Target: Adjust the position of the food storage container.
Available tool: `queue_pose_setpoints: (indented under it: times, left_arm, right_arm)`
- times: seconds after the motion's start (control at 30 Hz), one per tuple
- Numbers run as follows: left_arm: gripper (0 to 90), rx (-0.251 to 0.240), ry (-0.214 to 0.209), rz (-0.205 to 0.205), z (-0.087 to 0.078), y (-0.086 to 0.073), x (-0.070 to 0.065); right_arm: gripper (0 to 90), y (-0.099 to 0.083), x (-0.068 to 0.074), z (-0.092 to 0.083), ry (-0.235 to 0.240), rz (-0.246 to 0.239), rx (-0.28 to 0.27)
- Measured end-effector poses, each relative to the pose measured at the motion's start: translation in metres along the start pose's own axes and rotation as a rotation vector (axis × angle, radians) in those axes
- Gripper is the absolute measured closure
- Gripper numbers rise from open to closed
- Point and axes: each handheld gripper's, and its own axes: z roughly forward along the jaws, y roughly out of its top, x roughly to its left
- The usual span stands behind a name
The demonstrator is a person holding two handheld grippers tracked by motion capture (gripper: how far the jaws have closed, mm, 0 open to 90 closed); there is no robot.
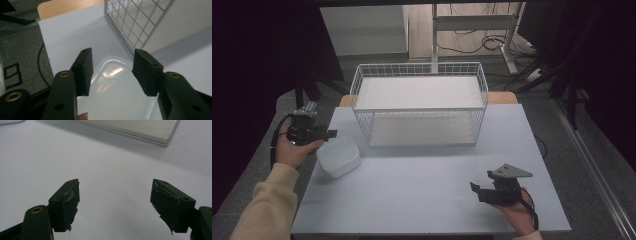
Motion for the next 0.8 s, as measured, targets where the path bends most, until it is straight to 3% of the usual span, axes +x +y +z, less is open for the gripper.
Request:
queue_pose_setpoints:
  times: [0.13,0.17,0.2,0.3,0.33,0.53,0.6,0.8]
  left_arm:
    - [69.3,0.013,0.001,-0.015,0.004,0.005,0.01]
    - [69.3,0.018,0.007,-0.016,0.007,0.006,0.012]
    - [77.2,0.041,0.02,-0.018,0.012,0.007,0.016]
    - [85.8,0.07,0.021,-0.027,0.019,0.007,0.02]
    - [87.6,0.081,0.012,-0.055,0.026,0.004,0.025]
    - [89.9,0.096,0.044,-0.089,0.042,-0.003,0.036]
    - [90.0,0.129,0.058,-0.093,0.051,-0.009,0.042]
    - [90.0,0.169,0.056,-0.079,0.061,-0.015,0.046]
  right_arm:
    - [23.7,-0.001,0.0,0.0,-0.007,-0.005,0.003]
    - [23.7,-0.001,0.0,0.0,-0.007,-0.005,0.003]
    - [23.6,-0.001,-0.001,0.001,-0.01,-0.005,0.007]
    - [23.6,-0.001,-0.001,0.002,-0.009,-0.005,0.009]
    - [23.6,-0.001,-0.001,0.002,-0.012,-0.009,0.012]
    - [23.6,-0.002,-0.001,0.001,-0.018,-0.012,0.014]
    - [23.6,-0.002,-0.001,0.002,-0.02,-0.014,0.019]
    - [23.6,-0.003,-0.001,0.003,-0.027,-0.011,0.031]
